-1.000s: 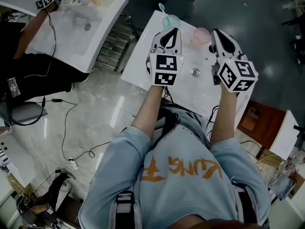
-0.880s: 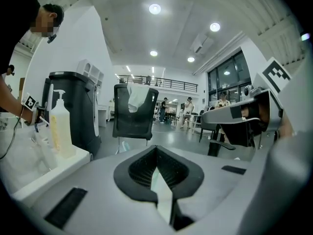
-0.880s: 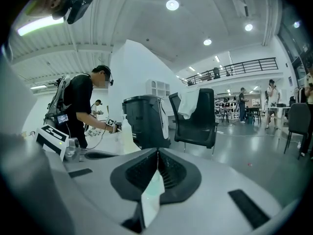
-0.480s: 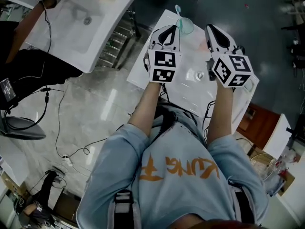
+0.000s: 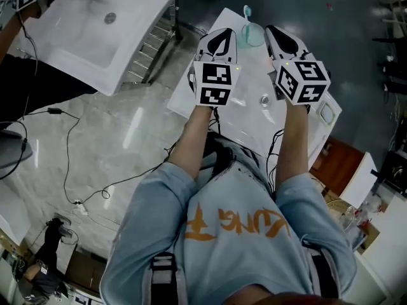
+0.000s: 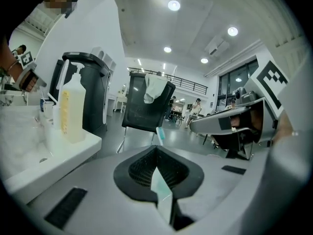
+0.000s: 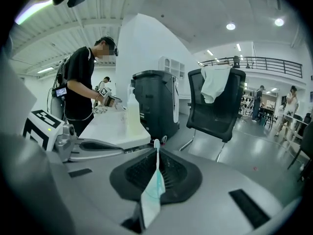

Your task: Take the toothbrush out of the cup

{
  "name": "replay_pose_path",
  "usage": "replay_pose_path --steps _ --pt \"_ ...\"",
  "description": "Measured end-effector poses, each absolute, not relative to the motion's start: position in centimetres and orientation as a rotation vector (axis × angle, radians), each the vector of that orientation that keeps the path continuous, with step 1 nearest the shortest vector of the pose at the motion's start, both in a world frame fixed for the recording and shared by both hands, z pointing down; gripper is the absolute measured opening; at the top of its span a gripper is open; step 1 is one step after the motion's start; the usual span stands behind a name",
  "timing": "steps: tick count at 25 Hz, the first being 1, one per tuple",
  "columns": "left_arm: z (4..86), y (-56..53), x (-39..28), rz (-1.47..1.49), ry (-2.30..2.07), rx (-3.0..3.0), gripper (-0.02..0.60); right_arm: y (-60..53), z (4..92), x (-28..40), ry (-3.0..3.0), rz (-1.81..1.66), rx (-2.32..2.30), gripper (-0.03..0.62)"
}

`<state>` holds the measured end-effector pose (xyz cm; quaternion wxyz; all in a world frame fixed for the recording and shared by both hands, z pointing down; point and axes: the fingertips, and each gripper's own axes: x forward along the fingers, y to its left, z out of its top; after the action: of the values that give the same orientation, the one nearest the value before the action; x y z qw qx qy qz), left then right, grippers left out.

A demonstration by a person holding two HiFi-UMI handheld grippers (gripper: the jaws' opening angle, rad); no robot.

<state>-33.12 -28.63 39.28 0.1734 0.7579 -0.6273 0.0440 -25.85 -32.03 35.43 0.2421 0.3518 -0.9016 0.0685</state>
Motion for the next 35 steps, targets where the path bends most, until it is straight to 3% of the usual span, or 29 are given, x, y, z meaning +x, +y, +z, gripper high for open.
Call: replay_pose_path --steps 35 --pt "43.1 -29.9 -35.4 0.062 -1.772 2.023 0.020 -35.3 43.6 -29.5 -2.264 0.162 0.680 0.035"
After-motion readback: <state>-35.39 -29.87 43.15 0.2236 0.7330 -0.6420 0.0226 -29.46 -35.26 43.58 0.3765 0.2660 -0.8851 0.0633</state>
